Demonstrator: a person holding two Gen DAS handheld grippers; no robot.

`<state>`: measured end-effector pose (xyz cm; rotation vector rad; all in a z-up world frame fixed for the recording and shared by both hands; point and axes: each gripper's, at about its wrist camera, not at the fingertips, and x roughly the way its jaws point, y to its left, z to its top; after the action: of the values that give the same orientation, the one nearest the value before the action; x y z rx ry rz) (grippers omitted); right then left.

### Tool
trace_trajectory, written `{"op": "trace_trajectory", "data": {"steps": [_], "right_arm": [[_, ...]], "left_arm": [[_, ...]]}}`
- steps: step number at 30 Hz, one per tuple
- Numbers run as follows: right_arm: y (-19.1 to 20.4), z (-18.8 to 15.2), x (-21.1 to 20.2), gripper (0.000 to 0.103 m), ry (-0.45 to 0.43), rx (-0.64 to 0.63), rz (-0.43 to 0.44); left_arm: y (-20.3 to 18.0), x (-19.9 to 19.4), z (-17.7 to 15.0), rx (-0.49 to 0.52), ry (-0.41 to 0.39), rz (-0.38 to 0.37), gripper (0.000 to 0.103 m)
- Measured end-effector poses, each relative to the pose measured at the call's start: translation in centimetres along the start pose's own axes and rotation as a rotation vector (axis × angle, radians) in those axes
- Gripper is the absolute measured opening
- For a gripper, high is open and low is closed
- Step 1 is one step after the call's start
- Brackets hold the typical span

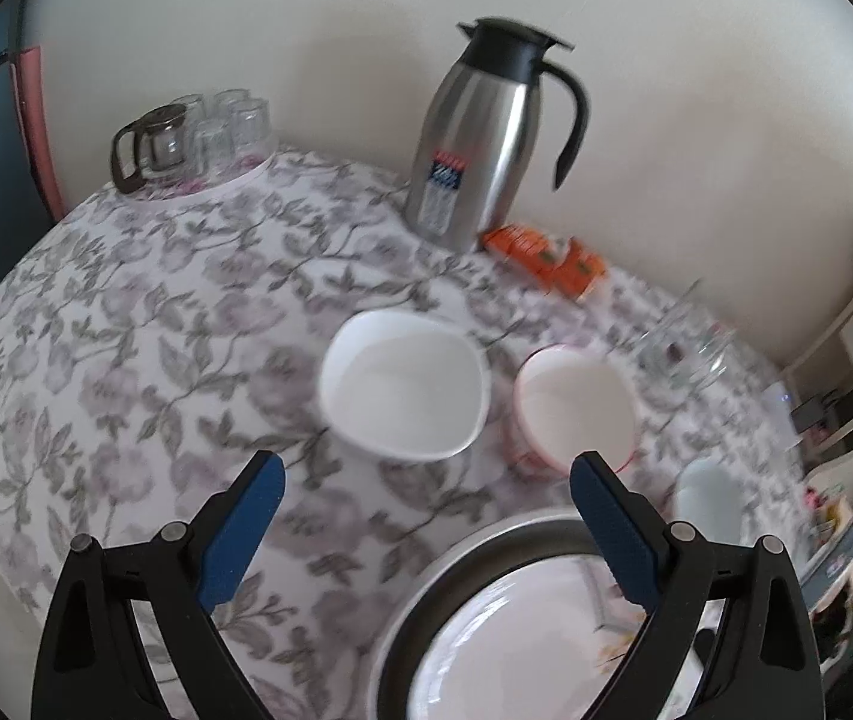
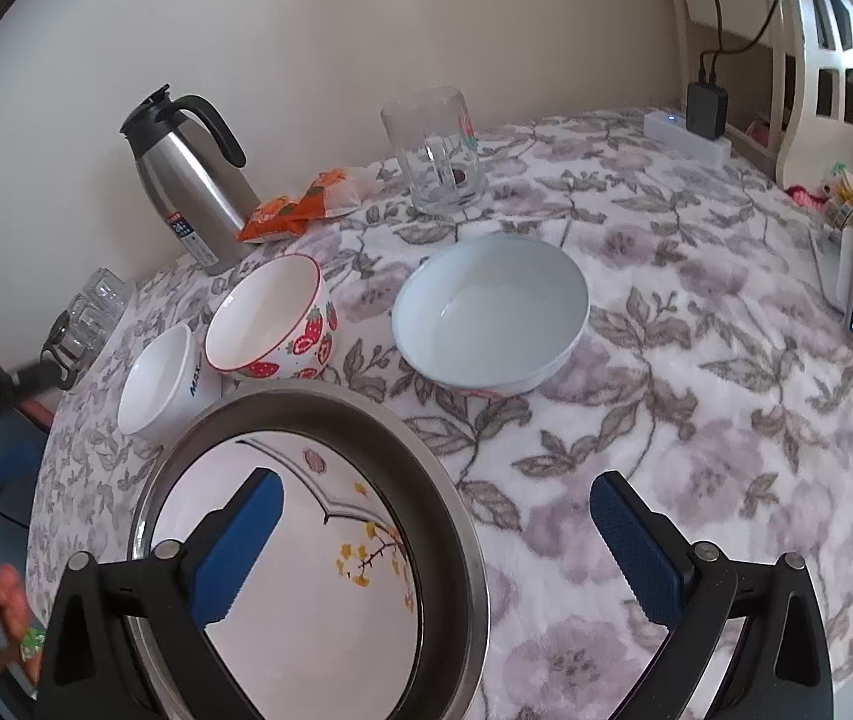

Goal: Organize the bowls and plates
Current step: 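Move both grippers to the rim of the red-rimmed strawberry bowl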

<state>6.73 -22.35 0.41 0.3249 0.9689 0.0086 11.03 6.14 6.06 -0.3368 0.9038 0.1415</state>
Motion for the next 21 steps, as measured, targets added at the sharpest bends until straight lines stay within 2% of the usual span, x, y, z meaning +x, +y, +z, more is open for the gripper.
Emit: {"op": "trace_trajectory", "data": {"steps": [4, 7, 12, 16, 21], "right_arm": [[0.2, 0.9, -0.7, 0.103, -0.043, 0.006, 0.009], [0.2, 1.9, -1.2, 0.103, -0.088, 0.019, 0.010], [0.4, 3.5, -1.2, 0.103, -0.116, 0.037, 0.026], [0.9, 4.5, -0.8, 0.103, -0.131, 0.028, 0.033], [1.7, 5.7, 0.1, 0.103, -0.132, 0.007, 0.036]], "left_arm": [[-0.8, 0.1, 1.2, -0.050, -0.001, -0.074, 0.096], [-1.3, 0.8, 1.6, -0.062, 0.014, -0.102, 0.096], [-2.1, 1.8, 2.0, -0.076, 0.007, -0.098, 0.096], [-3.0, 2.6, 2.8, -0.050, 0.009, -0.103, 0.096], [-3.6, 4.4, 3.4, -0.032, 0.046, -0.089, 0.096]]}}
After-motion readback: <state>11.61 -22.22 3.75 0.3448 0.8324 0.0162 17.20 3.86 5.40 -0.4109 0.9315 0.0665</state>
